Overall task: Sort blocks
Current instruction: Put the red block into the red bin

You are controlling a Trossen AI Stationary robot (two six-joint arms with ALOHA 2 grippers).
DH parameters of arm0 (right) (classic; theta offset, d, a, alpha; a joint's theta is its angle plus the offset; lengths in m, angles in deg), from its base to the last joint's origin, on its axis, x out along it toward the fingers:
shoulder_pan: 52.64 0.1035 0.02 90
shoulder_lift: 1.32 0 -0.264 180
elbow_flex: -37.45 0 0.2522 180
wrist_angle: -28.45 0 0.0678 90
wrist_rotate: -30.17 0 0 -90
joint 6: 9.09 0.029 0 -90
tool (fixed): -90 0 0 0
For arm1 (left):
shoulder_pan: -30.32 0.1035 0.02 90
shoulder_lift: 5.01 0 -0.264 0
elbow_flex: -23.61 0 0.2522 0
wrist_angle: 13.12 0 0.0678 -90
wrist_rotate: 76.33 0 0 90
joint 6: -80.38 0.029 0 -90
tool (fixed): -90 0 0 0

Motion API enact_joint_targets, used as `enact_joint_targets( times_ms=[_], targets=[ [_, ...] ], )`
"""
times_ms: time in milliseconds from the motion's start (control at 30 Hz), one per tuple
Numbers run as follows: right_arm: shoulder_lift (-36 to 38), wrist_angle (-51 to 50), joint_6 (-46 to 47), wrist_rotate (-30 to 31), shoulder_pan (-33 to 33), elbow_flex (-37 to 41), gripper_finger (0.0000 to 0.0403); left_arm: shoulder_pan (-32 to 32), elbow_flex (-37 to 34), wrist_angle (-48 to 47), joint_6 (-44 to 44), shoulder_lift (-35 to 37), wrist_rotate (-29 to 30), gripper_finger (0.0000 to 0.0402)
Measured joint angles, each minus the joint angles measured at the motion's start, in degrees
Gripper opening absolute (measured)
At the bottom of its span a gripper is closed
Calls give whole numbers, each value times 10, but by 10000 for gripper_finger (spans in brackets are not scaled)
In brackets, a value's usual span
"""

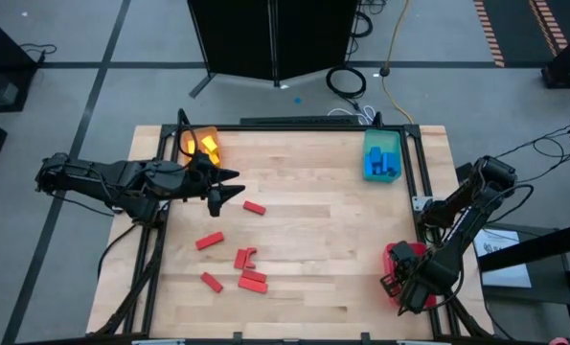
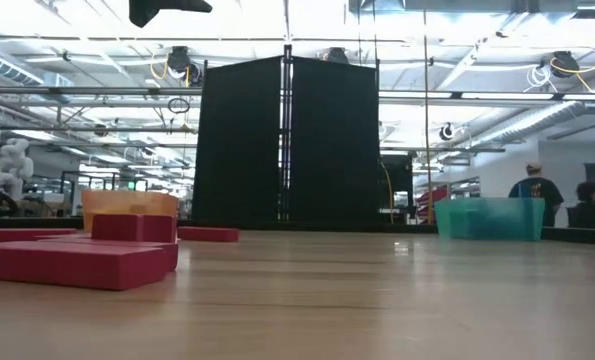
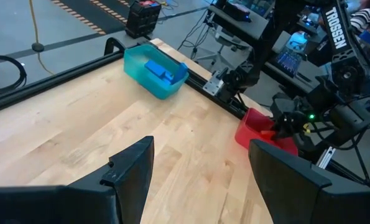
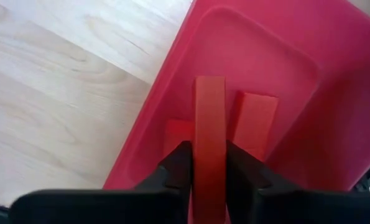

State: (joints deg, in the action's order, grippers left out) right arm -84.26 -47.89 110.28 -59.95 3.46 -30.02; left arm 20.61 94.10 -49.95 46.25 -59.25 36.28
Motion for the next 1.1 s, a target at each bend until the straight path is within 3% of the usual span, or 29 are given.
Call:
enact_joint_targets(
  times_ms=[433, 633, 733, 900, 1000, 1100],
  targets=[
    [0, 14, 0, 2, 0, -6, 153, 0, 0, 0, 0, 0, 0, 258],
    [1, -37, -43, 36, -19, -94, 177, 0, 0, 0, 0, 0, 0, 258],
    [1, -84, -76, 85, -42, -169, 180, 0, 0, 0, 0, 0, 1, 258],
    [2, -138, -145, 235, -116, -286, 181, 0, 0, 0, 1, 0, 7, 258],
    [0, -109, -263, 295, -185, -320, 181, 0, 0, -6, -4, 0, 32, 258],
    [-10, -35, -406, 303, -262, -326, 181, 0, 0, -29, -40, 0, 70, 258]
  ],
)
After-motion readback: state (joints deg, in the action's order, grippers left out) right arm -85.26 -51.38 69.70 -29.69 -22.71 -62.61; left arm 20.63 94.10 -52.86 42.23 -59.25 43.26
